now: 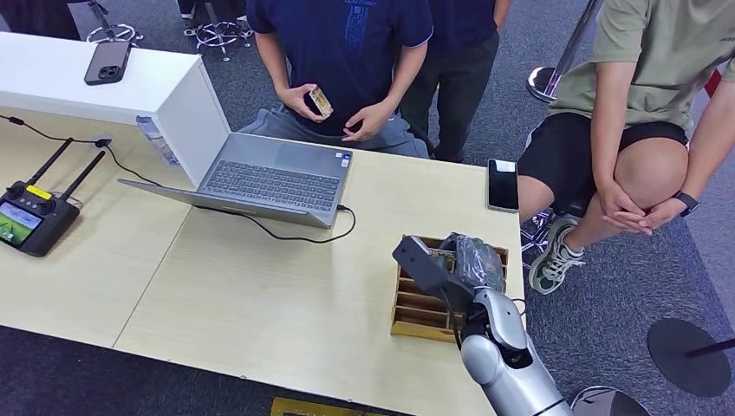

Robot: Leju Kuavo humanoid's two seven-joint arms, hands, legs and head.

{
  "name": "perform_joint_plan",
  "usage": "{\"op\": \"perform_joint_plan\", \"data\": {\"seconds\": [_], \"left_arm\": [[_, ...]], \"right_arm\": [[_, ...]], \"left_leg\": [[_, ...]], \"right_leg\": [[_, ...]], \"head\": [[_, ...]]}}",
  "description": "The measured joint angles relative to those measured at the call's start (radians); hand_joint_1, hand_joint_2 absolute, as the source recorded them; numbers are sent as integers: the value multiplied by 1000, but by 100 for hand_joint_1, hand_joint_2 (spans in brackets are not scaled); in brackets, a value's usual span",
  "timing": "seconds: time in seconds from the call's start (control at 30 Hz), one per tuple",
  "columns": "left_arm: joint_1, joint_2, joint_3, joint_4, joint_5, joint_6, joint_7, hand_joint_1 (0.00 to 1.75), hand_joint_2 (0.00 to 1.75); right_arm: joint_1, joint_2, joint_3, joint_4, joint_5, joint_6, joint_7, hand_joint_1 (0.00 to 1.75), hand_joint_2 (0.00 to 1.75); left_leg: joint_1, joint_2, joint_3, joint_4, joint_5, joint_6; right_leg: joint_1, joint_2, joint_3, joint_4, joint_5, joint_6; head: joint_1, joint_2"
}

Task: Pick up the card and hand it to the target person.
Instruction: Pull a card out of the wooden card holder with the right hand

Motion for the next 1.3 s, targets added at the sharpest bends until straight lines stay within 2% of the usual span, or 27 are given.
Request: {"op": "perform_joint_plan", "data": {"seconds": [0.37,0.5,0.67,0.8,1.13,1.3], "left_arm": [[0,0,0,0,0,0,-2,0,0],[0,0,0,0,0,0,-3,0,0],[0,0,0,0,2,0,-2,0,0],[0,0,0,0,0,0,-2,0,175],[0,0,0,0,3,3,-5,0,175],[0,0,0,0,5,8,7,0,175]], "right_arm": [[-5,0,0,2,2,-6,-2,138,175],[-5,0,0,5,3,-13,-3,173,175],[-4,0,0,4,8,-23,-7,175,175],[-4,0,0,3,9,-24,-7,175,175],[-1,0,0,-3,16,-37,-16,175,175],[7,0,0,-63,27,-70,-30,175,175]], "left_leg": [[0,0,0,0,0,0],[0,0,0,0,0,0],[0,0,0,0,0,0],[0,0,0,0,0,0],[0,0,0,0,0,0],[0,0,0,0,0,0]], "right_leg": [[0,0,0,0,0,0],[0,0,0,0,0,0],[0,0,0,0,0,0],[0,0,0,0,0,0],[0,0,0,0,0,0],[0,0,0,0,0,0]], "head": [[0,0],[0,0],[0,0],[0,0],[0,0],[0,0]]}}
